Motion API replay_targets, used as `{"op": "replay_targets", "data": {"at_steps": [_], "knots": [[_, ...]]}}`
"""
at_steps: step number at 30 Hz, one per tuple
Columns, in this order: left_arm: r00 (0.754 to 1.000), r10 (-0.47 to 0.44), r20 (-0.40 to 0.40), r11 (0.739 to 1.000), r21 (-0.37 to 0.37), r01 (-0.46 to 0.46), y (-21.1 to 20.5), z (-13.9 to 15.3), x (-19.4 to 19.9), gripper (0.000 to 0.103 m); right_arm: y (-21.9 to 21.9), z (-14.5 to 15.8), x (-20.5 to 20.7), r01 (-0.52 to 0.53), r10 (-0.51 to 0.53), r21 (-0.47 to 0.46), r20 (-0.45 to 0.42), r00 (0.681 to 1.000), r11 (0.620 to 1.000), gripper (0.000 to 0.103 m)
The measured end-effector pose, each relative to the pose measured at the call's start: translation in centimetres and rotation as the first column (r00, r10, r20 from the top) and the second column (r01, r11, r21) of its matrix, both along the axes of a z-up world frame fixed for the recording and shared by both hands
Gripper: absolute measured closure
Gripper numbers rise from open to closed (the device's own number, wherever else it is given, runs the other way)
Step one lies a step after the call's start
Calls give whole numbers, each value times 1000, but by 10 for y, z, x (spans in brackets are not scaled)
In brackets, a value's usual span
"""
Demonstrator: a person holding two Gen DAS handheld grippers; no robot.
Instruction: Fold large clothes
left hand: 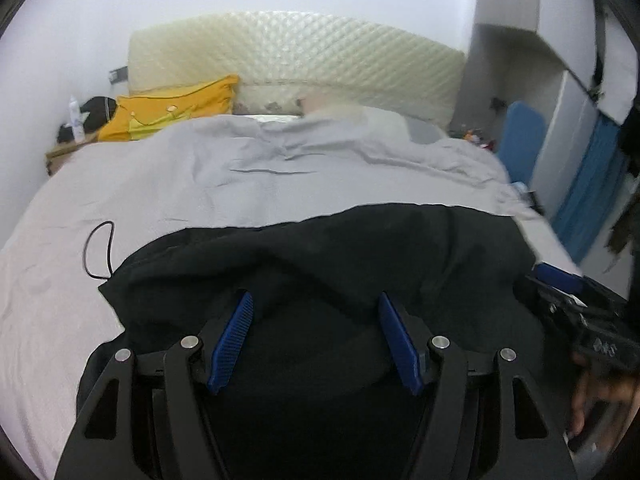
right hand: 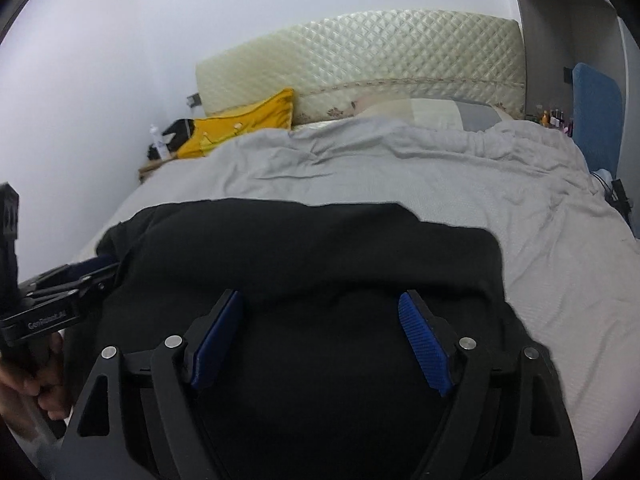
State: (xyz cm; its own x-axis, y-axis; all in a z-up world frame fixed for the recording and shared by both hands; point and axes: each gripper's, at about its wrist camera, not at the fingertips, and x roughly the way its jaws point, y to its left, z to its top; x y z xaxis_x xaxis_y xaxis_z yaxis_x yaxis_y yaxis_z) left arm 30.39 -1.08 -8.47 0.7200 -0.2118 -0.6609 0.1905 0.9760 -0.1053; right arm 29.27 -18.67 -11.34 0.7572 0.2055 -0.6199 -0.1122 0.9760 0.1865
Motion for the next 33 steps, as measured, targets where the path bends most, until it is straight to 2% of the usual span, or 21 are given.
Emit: {"op": "replay_targets", "data": {"at_steps": [5, 12, 17, 27, 33], "knots": [[999, 50, -21, 998, -25, -50, 12, -19, 32, 37, -1, -7, 21, 37, -36, -22, 24, 999, 999, 18], [997, 71, -2, 997, 19, -71, -6, -33, 73, 37, 1, -21, 68, 62, -62, -56, -6, 998, 997, 8], [995, 94, -14, 995, 41, -93, -13, -45, 104, 37, -5, -34, 97, 80, -81, -30, -42, 996, 996, 1], [992, 122, -32, 989, 92, -119, -28, -67, 143, 37, -3, -55, 132, 87, -91, -62, -56, 994, 994, 0], [992, 116, -49, 989, 92, -111, -25, -65, 138, 37, -6, -52, 130, 71, -78, -76, -92, 993, 995, 1]]}}
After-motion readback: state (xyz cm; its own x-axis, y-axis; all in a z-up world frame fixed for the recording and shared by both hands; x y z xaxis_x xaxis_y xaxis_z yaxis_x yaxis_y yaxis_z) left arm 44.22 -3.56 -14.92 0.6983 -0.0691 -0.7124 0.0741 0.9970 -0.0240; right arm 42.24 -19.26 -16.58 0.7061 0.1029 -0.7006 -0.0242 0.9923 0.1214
